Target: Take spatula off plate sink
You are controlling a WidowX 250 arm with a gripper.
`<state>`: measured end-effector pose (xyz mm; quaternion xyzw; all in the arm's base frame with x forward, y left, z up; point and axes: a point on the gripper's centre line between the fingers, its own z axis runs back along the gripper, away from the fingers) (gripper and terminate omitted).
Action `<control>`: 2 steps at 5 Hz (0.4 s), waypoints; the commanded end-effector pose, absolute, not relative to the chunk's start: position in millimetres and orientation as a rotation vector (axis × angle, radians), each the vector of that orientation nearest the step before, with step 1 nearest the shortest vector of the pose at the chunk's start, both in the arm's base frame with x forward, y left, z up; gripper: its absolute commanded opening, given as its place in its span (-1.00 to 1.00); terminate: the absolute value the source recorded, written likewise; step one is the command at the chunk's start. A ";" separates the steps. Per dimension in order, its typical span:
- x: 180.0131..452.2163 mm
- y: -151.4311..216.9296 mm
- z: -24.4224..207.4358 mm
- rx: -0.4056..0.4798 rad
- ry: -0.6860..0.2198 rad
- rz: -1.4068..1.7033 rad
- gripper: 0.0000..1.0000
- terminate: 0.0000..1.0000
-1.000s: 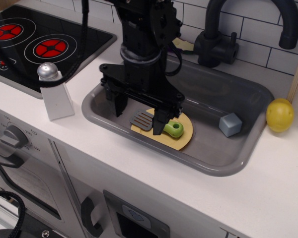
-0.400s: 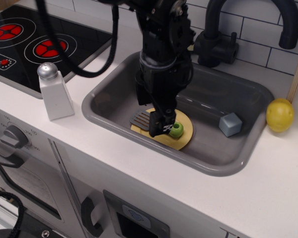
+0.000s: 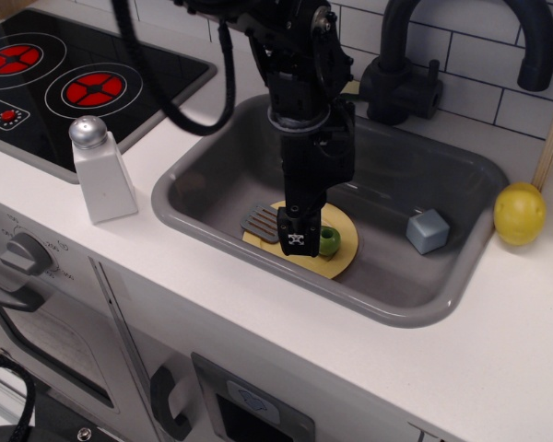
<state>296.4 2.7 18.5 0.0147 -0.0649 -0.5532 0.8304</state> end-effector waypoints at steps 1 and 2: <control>313.3 1.5 14.5 0.049 -0.221 -1.203 1.00 -1.00; 313.8 1.8 6.5 0.085 -0.217 -1.199 1.00 -1.00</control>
